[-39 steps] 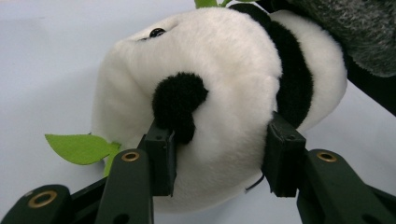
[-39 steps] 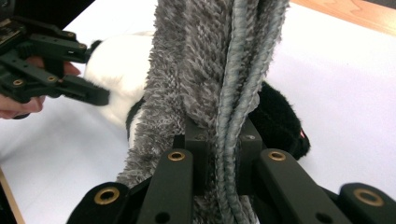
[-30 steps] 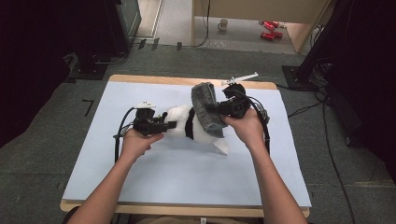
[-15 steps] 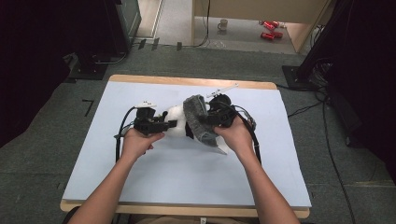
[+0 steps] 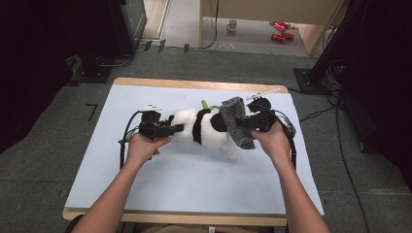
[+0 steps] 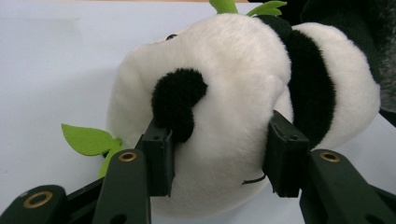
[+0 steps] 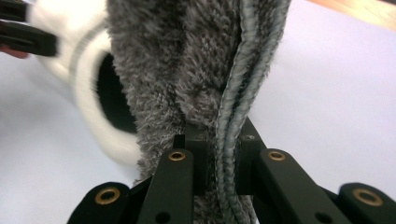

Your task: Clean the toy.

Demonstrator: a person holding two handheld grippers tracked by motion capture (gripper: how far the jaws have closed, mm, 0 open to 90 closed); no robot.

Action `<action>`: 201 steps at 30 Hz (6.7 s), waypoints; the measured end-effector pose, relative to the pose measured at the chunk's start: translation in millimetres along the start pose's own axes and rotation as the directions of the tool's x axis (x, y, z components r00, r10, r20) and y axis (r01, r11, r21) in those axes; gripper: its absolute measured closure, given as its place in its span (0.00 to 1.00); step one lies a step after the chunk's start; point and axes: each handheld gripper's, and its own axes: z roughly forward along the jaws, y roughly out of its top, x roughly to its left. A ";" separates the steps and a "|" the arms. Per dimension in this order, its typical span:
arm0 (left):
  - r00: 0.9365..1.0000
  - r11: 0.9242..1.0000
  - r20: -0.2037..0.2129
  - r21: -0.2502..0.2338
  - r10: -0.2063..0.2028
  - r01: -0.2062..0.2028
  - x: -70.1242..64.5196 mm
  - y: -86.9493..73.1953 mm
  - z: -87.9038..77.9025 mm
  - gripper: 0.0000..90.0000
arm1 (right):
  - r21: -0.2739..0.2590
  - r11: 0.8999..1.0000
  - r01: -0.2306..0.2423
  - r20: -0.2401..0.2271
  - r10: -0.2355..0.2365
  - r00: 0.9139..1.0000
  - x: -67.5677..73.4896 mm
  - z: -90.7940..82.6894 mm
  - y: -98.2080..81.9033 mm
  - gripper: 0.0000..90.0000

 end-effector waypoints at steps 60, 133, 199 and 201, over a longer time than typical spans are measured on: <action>1.000 1.000 0.019 0.007 0.010 -0.010 -0.3 -5.3 -5.2 0.59 | -0.135 0.990 -0.034 -0.131 0.016 0.991 14.8 -21.5 26.3 0.91; 0.991 0.990 0.011 -0.034 0.134 -0.134 8.6 -11.3 -23.2 0.36 | -0.077 0.997 0.006 -0.139 -0.016 0.990 34.0 15.0 5.4 0.90; 0.999 0.998 -0.041 0.066 0.004 -0.001 -22.5 -22.4 -4.5 0.59 | -0.122 0.991 0.060 -0.286 -0.093 0.954 110.7 53.8 49.6 0.89; 0.998 0.997 -0.062 0.070 0.019 -0.014 -23.5 -23.4 -3.0 0.58 | -0.079 0.993 0.085 -0.256 -0.102 0.961 115.7 69.1 47.8 0.89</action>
